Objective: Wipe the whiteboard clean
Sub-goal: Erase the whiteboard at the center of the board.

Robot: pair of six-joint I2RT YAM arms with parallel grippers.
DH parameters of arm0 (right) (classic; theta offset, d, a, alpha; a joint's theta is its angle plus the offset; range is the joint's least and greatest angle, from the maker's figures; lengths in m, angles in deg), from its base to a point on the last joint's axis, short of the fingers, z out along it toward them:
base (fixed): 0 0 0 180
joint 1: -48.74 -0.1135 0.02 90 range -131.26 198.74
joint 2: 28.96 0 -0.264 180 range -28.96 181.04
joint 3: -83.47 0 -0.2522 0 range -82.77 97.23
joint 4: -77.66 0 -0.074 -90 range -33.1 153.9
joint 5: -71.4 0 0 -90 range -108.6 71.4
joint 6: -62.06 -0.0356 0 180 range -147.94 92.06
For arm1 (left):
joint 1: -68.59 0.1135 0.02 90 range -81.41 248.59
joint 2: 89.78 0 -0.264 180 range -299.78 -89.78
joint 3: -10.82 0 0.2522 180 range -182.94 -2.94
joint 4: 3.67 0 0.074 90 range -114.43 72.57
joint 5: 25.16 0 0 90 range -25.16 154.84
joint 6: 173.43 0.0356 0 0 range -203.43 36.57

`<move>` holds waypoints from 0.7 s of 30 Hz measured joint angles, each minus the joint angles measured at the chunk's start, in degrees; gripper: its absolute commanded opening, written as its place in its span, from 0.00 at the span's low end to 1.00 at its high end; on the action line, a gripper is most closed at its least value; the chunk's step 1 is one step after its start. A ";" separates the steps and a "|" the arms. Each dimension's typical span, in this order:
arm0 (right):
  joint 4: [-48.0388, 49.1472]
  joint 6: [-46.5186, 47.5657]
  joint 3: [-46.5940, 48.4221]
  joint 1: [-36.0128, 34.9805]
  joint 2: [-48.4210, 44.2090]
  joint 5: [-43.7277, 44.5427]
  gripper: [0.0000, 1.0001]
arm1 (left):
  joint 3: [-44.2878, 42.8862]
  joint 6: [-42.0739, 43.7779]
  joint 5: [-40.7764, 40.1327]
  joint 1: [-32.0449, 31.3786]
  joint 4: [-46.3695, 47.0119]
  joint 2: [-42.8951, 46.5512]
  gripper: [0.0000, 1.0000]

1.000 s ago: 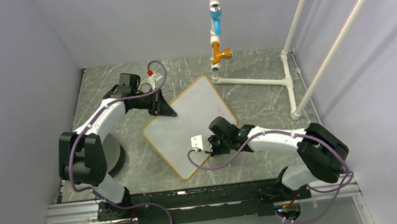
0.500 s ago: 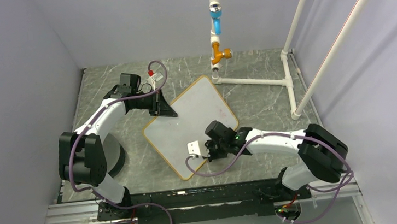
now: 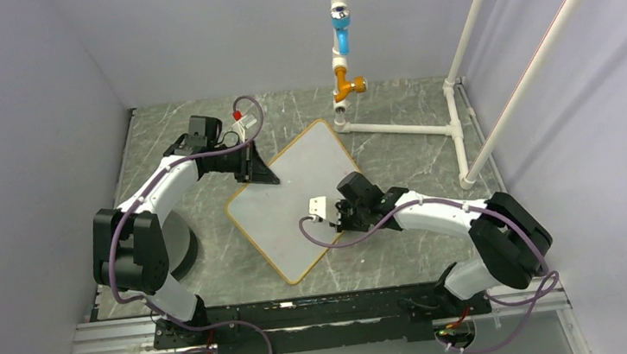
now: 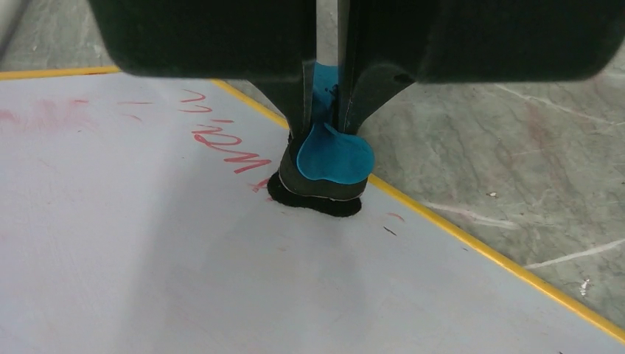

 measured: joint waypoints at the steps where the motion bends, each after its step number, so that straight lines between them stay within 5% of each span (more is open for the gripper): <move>1: -0.13 0.00 0.07 -0.09 0.00 0.02 0.00 | 0.00 -0.02 -0.02 0.00 0.00 0.00 0.00; 11: -1.36 0.66 0.68 -9.20 0.52 -2.93 0.00 | 0.00 0.70 0.66 -0.35 -0.24 0.02 0.00; 21: -0.13 -1.16 0.96 -0.09 0.35 4.20 0.00 | 0.00 -0.04 -0.26 -0.02 -0.07 0.02 0.00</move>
